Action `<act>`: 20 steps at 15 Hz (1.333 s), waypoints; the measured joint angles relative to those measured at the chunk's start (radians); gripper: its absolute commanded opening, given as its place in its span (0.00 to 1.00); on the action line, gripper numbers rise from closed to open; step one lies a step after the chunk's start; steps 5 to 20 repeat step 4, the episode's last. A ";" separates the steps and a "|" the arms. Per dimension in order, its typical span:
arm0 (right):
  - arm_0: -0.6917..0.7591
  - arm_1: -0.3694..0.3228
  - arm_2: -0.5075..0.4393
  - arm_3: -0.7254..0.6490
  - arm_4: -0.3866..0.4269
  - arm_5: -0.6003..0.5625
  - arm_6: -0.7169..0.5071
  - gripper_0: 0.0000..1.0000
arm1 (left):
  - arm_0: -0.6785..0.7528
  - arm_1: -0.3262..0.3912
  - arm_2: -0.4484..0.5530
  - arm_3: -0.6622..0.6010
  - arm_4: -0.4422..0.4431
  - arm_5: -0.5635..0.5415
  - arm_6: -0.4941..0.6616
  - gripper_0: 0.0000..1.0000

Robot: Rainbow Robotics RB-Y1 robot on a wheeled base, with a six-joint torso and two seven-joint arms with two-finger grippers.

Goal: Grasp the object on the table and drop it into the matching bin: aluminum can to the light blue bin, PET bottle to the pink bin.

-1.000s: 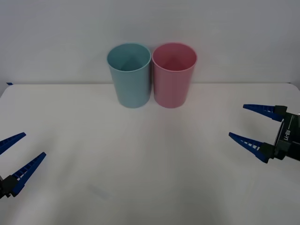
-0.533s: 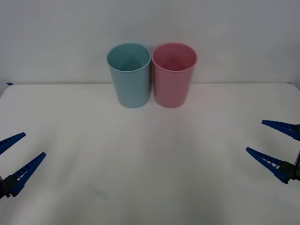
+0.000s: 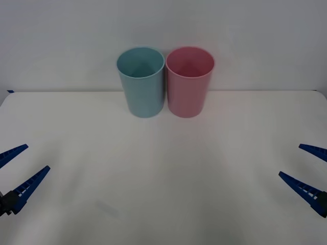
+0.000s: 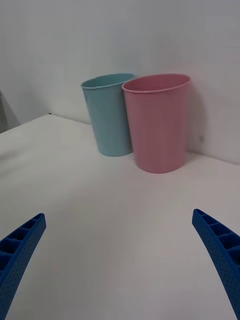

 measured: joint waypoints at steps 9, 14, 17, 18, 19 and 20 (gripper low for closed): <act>0.019 0.002 -0.003 -0.004 0.000 0.002 -0.002 1.00 | 0.000 0.000 0.000 0.000 0.000 0.000 0.000 1.00; 0.019 0.002 -0.003 -0.004 0.000 0.002 -0.002 1.00 | 0.000 0.000 0.000 0.000 0.000 0.000 0.000 1.00; 0.019 0.002 -0.003 -0.004 0.000 0.002 -0.002 1.00 | 0.000 0.000 0.000 0.000 0.000 0.000 0.000 1.00; 0.019 0.002 -0.003 -0.004 0.000 0.002 -0.002 1.00 | 0.000 0.000 0.000 0.000 0.000 0.000 0.000 1.00; 0.019 0.002 -0.003 -0.004 0.000 0.002 -0.002 1.00 | 0.000 0.000 0.000 0.000 0.000 0.000 0.000 1.00; 0.019 0.002 -0.003 -0.004 0.000 0.002 -0.002 1.00 | 0.000 0.000 0.000 0.000 0.000 0.000 0.000 1.00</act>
